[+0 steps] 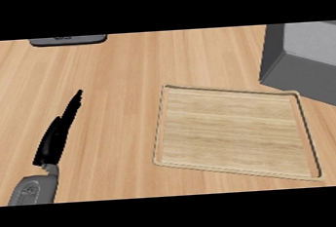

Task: Pick the can from the tray and place it in the cardboard box

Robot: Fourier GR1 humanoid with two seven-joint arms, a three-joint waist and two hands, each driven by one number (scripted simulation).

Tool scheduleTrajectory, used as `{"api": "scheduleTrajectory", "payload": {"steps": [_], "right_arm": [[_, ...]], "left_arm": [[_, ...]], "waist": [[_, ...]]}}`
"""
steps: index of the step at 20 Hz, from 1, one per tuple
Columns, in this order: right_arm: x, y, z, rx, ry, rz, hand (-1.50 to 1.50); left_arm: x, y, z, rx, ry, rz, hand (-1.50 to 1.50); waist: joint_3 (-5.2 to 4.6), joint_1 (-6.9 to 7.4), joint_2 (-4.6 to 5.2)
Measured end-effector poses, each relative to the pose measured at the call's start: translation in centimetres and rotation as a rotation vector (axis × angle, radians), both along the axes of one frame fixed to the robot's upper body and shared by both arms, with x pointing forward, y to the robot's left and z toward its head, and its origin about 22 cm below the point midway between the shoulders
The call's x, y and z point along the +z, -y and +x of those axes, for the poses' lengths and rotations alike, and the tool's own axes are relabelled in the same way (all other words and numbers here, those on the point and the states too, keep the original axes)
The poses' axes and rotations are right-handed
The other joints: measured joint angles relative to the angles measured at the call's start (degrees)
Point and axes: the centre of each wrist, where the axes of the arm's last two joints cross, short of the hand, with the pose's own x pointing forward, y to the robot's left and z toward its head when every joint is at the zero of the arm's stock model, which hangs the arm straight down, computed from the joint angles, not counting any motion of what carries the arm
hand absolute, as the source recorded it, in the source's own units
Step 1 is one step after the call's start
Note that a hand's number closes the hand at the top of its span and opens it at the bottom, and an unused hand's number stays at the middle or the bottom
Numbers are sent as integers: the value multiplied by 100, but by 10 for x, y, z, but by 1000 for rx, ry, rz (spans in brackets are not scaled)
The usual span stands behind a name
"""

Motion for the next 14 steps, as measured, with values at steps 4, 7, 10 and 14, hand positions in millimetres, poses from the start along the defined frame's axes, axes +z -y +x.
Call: {"api": "scheduleTrajectory", "payload": {"steps": [4, 7, 10, 14], "right_arm": [[-13, 36, 3, -38, -72, 87, 150], [-31, 58, 2, -46, -146, 217, -150], [-44, 75, 2, -2, -196, 304, -150], [-65, 81, 2, 88, -95, 370, -150]], "left_arm": [[0, 1, -2, -4, 0, -4, 0], [1, -2, -2, -2, 1, -3, 0], [5, 1, 2, -8, 8, 3, 0], [4, 3, 5, -15, 4, -2, 0]], "waist": [[2, 29, 12], [4, 29, 17], [7, 56, 30], [12, 84, 44]]}}
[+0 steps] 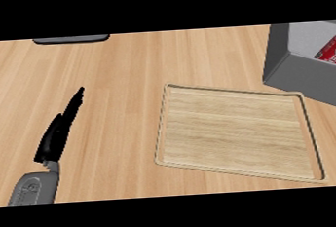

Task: Pick the can from the tray and place it in the cardboard box

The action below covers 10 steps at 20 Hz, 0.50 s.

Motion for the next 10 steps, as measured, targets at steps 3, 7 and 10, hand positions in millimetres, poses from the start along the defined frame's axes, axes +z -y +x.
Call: {"api": "scheduleTrajectory", "payload": {"steps": [3, 7, 10], "right_arm": [[-3, 3, -1, 34, 170, 85, -150], [-5, 6, -1, 46, 374, 205, -150], [-10, 19, -5, 14, 465, 307, -150]], "left_arm": [[-3, -2, 0, 2, 4, 1, 0], [-4, 0, -2, -2, 6, 3, 0], [-5, 0, -3, -5, 4, 2, 0]], "waist": [[4, -6, 3], [3, 15, 0], [2, 19, 1]]}}
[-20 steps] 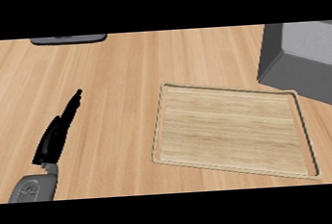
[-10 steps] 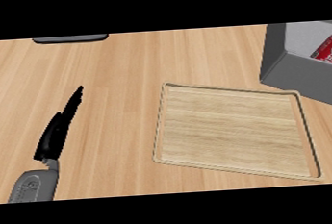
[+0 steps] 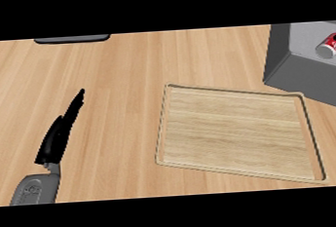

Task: Pick the can from the tray and place it in the cardboard box

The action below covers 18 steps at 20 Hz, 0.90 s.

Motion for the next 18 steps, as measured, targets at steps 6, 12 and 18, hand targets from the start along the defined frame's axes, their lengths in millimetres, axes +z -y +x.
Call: {"api": "scheduleTrajectory", "payload": {"steps": [6, 12, 18], "right_arm": [[-6, 32, -17, -79, 193, 142, -150], [-30, 70, -49, -141, 346, 181, -150], [-42, 106, -86, -202, 457, 173, -150]], "left_arm": [[3, 0, 1, -1, 3, -2, 0], [7, 1, 4, 0, 1, -9, 0], [5, -2, -1, 3, 7, -4, 0]], "waist": [[3, 5, 10], [4, -19, 4], [6, -7, 9]]}}
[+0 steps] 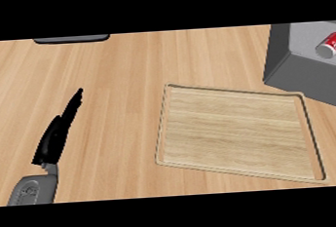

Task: Pick the can from the tray and place it in the cardboard box

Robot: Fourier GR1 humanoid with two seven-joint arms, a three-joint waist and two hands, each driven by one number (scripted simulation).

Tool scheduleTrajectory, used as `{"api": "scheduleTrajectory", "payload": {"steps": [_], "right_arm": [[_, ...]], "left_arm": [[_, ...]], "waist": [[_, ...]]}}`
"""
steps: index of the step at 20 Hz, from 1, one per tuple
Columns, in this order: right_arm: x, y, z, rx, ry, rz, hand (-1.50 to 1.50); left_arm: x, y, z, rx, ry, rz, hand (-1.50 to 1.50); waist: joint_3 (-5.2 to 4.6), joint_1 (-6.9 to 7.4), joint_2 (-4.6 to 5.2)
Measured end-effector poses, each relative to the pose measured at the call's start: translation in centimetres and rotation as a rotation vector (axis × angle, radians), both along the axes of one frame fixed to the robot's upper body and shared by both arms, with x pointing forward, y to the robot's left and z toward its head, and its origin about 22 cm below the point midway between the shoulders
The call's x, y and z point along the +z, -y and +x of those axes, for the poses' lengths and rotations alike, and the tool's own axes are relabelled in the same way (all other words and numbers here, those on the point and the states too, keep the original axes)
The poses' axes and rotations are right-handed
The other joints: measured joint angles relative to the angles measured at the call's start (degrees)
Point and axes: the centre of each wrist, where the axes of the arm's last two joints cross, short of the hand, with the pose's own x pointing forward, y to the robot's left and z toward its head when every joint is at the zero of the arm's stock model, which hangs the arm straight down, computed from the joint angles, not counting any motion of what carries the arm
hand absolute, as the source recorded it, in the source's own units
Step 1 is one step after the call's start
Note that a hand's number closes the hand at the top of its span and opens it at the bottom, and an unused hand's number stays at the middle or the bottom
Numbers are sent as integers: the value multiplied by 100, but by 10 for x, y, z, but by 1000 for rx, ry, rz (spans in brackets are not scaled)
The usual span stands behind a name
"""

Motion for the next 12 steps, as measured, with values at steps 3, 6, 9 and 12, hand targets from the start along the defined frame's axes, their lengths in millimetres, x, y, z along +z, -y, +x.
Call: {"api": "scheduleTrajectory", "payload": {"steps": [3, 6, 9, 12], "right_arm": [[-4, 14, -17, -23, 32, -4, -150], [-14, 29, -40, -36, 44, -1, -150], [-27, 39, -61, -38, 34, -17, -150], [-30, 49, -77, -35, 23, -29, -150]], "left_arm": [[-1, 1, 0, 5, -2, -5, 0], [-3, 0, -2, 1, -9, -5, 0], [2, 3, 1, 0, -9, -7, 0], [1, -2, 1, 4, -5, -2, 0]], "waist": [[0, -8, -2], [4, -11, 0], [5, -18, -3], [7, -16, 0]]}}
